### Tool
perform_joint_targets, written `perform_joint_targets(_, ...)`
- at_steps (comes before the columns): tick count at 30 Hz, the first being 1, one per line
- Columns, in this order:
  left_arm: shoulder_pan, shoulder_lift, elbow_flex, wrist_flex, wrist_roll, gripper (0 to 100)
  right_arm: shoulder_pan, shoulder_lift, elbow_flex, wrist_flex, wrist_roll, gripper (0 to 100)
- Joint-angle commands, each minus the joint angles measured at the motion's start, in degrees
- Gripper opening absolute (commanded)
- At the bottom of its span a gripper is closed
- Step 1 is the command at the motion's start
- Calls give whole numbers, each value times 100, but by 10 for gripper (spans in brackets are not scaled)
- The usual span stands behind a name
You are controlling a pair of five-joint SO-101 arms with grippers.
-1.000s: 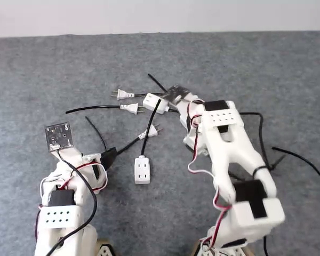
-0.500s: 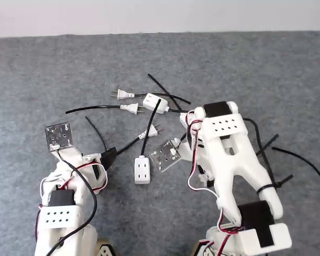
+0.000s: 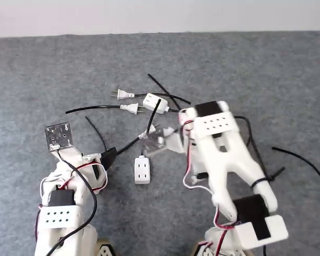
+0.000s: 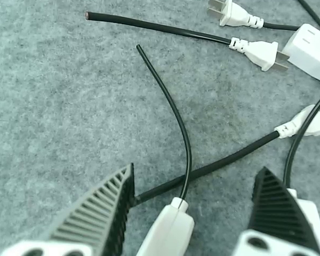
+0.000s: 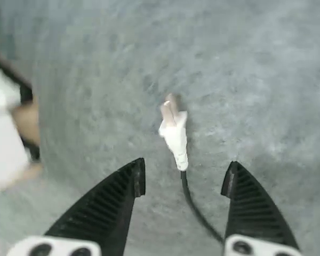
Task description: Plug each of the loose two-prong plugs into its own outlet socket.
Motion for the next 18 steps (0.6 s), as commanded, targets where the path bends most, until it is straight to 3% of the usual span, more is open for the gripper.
perform_joint_targets(1,-18,-79,-40,-97,-35,333,-426,-31,-308,-48,-2523,229)
perform_joint_targets(3,-18,-79,-40,-97,-35,333,-532,-31,-308,-66,-3754,199)
perform_joint_targets(7,-18,-79,-40,-97,-35,333,-374,-13,-246,-558,-5960,0)
perform_joint_targets(9,-18,-79,-40,-97,-35,333,-136,-31,18,-954,-6743,36)
perform_joint_targets(15,-18,-79,-40,-97,-35,333,470,-22,1108,-2580,-7473,9)
perform_joint_targets(18,-18,-79,-40,-97,-35,333,514,-22,1451,-2774,-7481,9)
